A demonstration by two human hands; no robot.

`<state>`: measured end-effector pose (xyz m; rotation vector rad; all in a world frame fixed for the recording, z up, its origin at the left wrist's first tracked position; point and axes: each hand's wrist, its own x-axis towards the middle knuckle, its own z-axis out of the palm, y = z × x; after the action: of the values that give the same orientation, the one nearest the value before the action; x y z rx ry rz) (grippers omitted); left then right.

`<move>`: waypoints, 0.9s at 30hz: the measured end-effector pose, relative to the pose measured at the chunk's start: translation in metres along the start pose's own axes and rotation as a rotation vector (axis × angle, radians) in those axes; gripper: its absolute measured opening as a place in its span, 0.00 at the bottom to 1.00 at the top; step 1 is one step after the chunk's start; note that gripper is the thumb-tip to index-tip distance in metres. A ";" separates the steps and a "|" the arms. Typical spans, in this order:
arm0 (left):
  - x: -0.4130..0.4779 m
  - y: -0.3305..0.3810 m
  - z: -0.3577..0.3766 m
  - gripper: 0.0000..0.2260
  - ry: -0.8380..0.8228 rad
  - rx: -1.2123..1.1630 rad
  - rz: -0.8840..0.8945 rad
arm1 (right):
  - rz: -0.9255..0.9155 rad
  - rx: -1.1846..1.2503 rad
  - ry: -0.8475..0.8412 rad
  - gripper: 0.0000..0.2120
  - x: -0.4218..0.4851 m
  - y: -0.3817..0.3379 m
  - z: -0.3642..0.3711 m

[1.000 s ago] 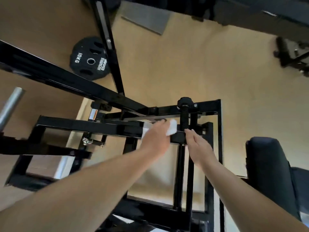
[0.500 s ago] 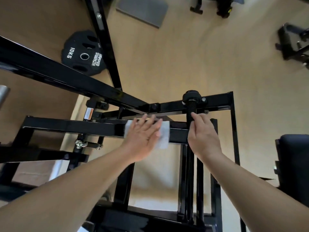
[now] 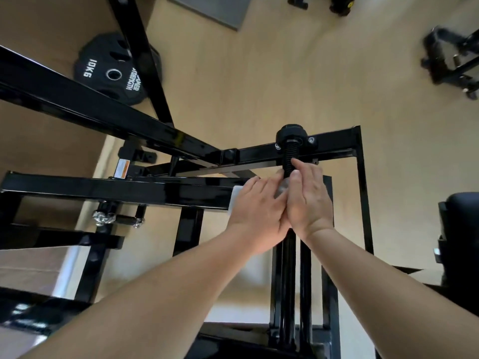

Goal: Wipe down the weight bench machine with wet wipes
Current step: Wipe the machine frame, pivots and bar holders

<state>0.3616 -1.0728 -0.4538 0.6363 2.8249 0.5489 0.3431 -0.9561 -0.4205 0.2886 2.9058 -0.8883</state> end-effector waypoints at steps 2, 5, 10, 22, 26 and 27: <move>-0.014 -0.021 0.005 0.27 0.068 -0.052 0.067 | 0.003 -0.044 -0.002 0.29 0.001 -0.001 0.001; -0.047 -0.073 0.011 0.25 0.074 -0.077 -0.062 | -0.040 -0.397 -0.023 0.29 0.001 -0.002 0.001; -0.097 -0.150 0.021 0.30 0.027 -0.159 -0.465 | -0.543 -0.539 -0.080 0.19 -0.005 -0.023 0.033; -0.119 -0.209 0.027 0.26 0.015 -0.188 -0.465 | -0.224 -0.641 -0.284 0.22 0.014 -0.109 0.134; -0.143 -0.250 0.024 0.26 -0.010 -0.319 -0.774 | -0.391 -0.574 -0.335 0.20 0.001 -0.132 0.164; -0.138 -0.248 0.022 0.27 -0.025 -0.325 -0.808 | -0.349 -0.576 -0.330 0.21 0.000 -0.135 0.170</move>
<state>0.3970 -1.3352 -0.5570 -0.5338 2.5597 0.7729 0.3206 -1.1612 -0.4880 -0.3796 2.7694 -0.0740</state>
